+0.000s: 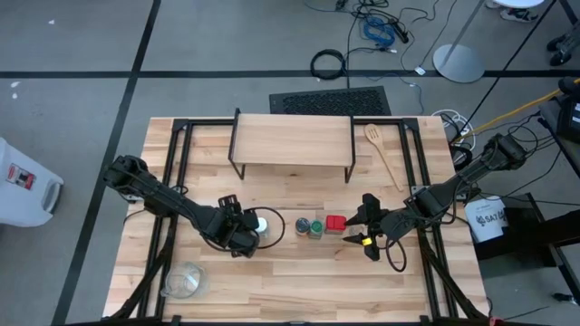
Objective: Shelf spices
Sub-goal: Put the golden seasoning bottle on the shelf
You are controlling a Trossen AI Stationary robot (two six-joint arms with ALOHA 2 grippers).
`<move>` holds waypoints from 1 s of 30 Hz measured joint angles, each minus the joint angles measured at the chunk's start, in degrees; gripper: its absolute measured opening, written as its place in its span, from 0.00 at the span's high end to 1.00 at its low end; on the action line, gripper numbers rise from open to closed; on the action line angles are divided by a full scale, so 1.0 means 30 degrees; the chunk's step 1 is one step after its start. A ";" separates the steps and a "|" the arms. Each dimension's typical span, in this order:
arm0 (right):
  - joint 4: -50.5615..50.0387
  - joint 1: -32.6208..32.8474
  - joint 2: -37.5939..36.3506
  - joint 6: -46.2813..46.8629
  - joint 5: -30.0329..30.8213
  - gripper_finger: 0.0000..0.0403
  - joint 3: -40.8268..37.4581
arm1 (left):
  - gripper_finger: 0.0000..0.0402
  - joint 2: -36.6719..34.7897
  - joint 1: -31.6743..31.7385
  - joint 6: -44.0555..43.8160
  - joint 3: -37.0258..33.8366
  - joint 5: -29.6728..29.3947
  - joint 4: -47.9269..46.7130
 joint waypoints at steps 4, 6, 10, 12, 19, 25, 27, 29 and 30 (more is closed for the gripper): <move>-0.0001 0.0007 0.0000 -0.0021 0.0000 0.46 0.0000 | 0.25 0.0010 0.0005 0.0164 -0.0015 -0.0284 -0.0114; 0.0004 0.0007 0.0000 -0.0021 0.0000 0.46 0.0000 | 0.28 0.0015 0.0002 0.0272 -0.0024 -0.0568 -0.0212; 0.0008 0.0007 0.0000 -0.0021 0.0000 0.46 0.0000 | 0.29 0.0029 0.0007 0.0612 -0.0029 -0.0614 -0.0210; 0.0008 0.0007 0.0000 -0.0021 0.0000 0.46 0.0000 | 0.29 0.0005 0.0007 0.0660 -0.0029 -0.0586 -0.0316; 0.0000 0.0007 0.0000 -0.0272 0.0000 0.46 0.0000 | 0.30 -0.0026 0.0008 0.0756 0.0591 -0.0354 -0.1609; -0.0004 0.0007 0.0000 -0.0670 0.0000 0.46 0.0000 | 0.30 -0.0018 -0.0013 0.0796 0.2239 0.0009 -0.3336; -0.0007 0.0007 0.0000 -0.0847 0.0000 0.46 0.0000 | 0.31 -0.0022 0.0024 0.1106 0.2532 -0.0007 -0.3872; -0.0007 0.0007 0.0000 -0.0994 0.0000 0.46 0.0000 | 0.31 -0.0022 0.0028 0.1259 0.3020 -0.0046 -0.3931; -0.0007 0.0007 0.0000 -0.1109 0.0000 0.46 0.0000 | 0.31 -0.0037 0.0010 0.1252 0.3340 -0.0067 -0.4031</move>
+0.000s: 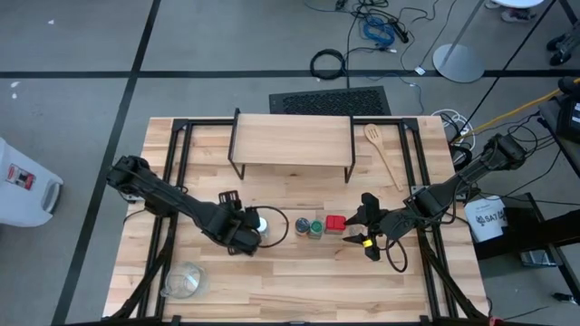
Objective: Shelf spices
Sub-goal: Put the golden seasoning bottle on the shelf
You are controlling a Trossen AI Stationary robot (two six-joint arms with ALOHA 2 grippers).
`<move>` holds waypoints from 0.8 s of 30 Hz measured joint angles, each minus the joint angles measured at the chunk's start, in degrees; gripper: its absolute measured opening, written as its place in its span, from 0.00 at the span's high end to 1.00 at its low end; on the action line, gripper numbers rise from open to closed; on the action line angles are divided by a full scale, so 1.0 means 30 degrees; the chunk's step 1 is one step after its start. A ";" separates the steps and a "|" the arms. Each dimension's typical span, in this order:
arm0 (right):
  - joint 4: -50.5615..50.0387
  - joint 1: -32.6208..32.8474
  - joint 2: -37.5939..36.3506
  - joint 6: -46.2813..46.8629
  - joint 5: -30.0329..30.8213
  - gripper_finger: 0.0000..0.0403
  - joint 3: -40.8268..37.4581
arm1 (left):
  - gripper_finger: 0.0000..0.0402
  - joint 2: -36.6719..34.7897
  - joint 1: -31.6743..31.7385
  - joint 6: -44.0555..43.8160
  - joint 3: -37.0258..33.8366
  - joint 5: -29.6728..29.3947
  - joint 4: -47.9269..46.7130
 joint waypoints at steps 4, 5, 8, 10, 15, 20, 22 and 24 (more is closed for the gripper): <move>-0.0002 -0.0007 0.0000 -0.0622 0.0000 0.46 0.0000 | 0.31 -0.0021 0.0004 0.0017 0.1014 -0.0020 -0.0963; -0.0005 -0.0007 0.0000 -0.0822 0.0000 0.46 0.0000 | 0.31 -0.0051 0.0014 -0.0059 0.1393 -0.0022 -0.1052; 0.0000 -0.0007 0.0000 -0.1567 0.0000 0.46 0.0000 | 0.31 -0.0167 0.0308 -0.0140 0.2501 0.0486 -0.1690; 0.0000 -0.0058 0.0000 -0.2155 0.0003 0.46 0.0000 | 0.31 -0.0182 0.0604 -0.0145 0.3353 0.0723 -0.1942; 0.0063 -0.0596 0.0000 -0.3040 0.0017 0.46 0.0000 | 0.31 -0.0254 0.2017 0.1633 0.5648 0.0690 -0.2040; 0.0139 -0.1238 0.0000 -0.3249 0.0015 0.46 0.0000 | 0.31 -0.0269 0.3959 0.3984 0.7315 0.0694 -0.1906; 0.0226 -0.1471 0.0000 -0.3371 0.0206 0.46 0.0000 | 0.31 -0.0269 0.4723 0.4821 0.7841 0.0686 -0.1908; 0.0591 -0.1657 0.0000 -0.3537 0.1267 0.46 0.0000 | 0.31 -0.0269 0.5472 0.5472 0.8244 0.0751 -0.1822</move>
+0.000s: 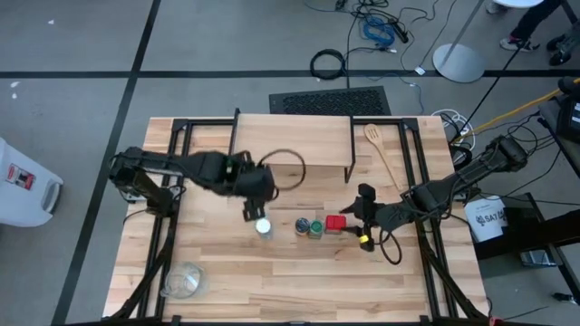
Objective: Shelf spices
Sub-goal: Put the golden seasoning bottle on the shelf
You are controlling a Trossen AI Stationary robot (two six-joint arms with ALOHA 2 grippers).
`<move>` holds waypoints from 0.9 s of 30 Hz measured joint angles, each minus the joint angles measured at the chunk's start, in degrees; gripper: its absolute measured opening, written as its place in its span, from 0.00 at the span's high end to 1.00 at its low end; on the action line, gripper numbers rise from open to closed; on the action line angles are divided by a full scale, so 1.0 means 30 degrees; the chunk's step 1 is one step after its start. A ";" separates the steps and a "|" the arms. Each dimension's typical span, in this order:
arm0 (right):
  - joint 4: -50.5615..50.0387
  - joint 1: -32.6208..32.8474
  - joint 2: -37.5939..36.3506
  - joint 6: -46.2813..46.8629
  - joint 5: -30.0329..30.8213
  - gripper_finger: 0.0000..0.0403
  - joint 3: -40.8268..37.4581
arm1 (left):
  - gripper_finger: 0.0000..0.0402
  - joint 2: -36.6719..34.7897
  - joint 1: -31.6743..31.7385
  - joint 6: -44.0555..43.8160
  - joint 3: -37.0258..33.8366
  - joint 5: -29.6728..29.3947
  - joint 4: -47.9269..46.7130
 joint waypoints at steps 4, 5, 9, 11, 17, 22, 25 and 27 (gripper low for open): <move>0.1648 -0.0272 0.0033 -0.1890 0.2720 0.46 0.0000 | 0.31 0.0000 0.1369 0.1092 0.0326 0.1107 0.0724; 0.2262 -0.0405 0.0117 -0.2864 0.3085 0.45 0.0000 | 0.31 0.0000 0.1663 0.1299 0.0366 0.1461 0.1037; 0.5652 -0.1364 0.0781 -0.7343 0.3290 0.37 0.0000 | 0.31 0.0000 0.2610 0.2102 0.0379 0.2883 0.2403; 0.7438 -0.2063 0.1369 -0.8474 0.3278 0.30 0.0007 | 0.31 0.0000 0.2943 0.2431 0.0379 0.3501 0.3301; 1.0954 -0.4907 0.2959 -0.8766 -0.0628 0.13 0.0007 | 0.31 0.0000 0.3544 0.2543 0.0379 0.4591 0.4732; 1.2602 -0.6572 0.4173 -0.8553 -0.3529 0.12 0.0000 | 0.30 0.0000 0.3542 0.2884 0.0379 0.4638 0.4887; 1.3671 -0.7461 0.4730 -0.8477 -0.5012 0.11 0.0008 | 0.30 0.0000 0.3522 0.2914 0.0379 0.4646 0.5236; 1.3518 -0.7976 0.5039 -0.8282 -0.5482 0.11 0.0389 | 0.30 0.0000 0.3524 0.2924 0.0379 0.4648 0.5614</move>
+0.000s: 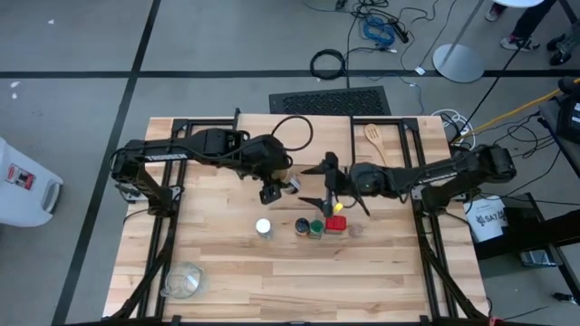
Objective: Shelf spices
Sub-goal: Put the golden seasoning bottle on the shelf
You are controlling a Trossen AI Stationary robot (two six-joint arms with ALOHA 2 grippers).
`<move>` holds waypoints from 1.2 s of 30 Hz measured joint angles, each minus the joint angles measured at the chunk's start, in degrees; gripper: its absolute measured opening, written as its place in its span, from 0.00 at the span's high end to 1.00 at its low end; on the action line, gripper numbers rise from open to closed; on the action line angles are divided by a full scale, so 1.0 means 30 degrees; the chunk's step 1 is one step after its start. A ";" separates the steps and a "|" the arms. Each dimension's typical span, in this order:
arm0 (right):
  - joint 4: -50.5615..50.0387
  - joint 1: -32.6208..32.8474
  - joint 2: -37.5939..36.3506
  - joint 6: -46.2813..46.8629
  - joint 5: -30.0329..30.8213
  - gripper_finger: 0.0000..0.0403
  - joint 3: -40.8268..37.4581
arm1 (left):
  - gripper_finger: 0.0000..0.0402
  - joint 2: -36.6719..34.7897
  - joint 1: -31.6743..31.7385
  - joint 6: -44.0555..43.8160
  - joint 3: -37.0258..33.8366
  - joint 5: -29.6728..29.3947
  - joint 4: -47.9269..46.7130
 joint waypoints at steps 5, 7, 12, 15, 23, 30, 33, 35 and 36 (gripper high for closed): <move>-0.0429 -0.0765 0.1241 -0.0095 -0.1280 0.11 0.1252 | 0.30 0.0000 0.0006 0.0099 0.0000 -0.0006 0.0823; -0.0434 -0.0905 0.1789 -0.0135 -0.1327 0.11 0.1827 | 0.30 0.0000 0.0006 0.0111 0.0000 -0.0005 0.0991; -0.1142 -0.1092 0.3150 -0.0502 -0.1360 0.12 0.3221 | 0.30 0.0000 0.0006 0.0121 -0.0007 -0.0006 0.0990; -0.1813 -0.1088 0.3673 -0.0689 -0.1363 0.15 0.4094 | 0.30 0.0000 0.0006 0.0116 -0.0035 -0.0006 0.0886; -0.3198 -0.1085 0.3748 -0.0765 -0.1370 0.28 0.4922 | 0.30 0.0007 -0.0009 0.0110 -0.0532 -0.0032 0.0386; -0.3337 -0.1129 0.3733 -0.0684 -0.1351 0.33 0.4922 | 0.30 0.0007 -0.0016 0.0206 -0.0532 -0.0302 0.0335; -0.3363 -0.1129 0.3733 -0.0696 -0.1278 0.33 0.4922 | 0.30 0.0007 -0.0009 0.0484 -0.0532 -0.0319 0.0348; -0.3385 -0.1129 0.3733 -0.0703 -0.1278 0.33 0.4922 | 0.30 0.0007 -0.0016 0.0493 -0.0532 -0.0330 0.0370; -0.3457 -0.1129 0.3717 -0.0703 -0.1283 0.33 0.4922 | 0.30 0.0007 -0.0016 0.0493 -0.0532 -0.0341 0.0412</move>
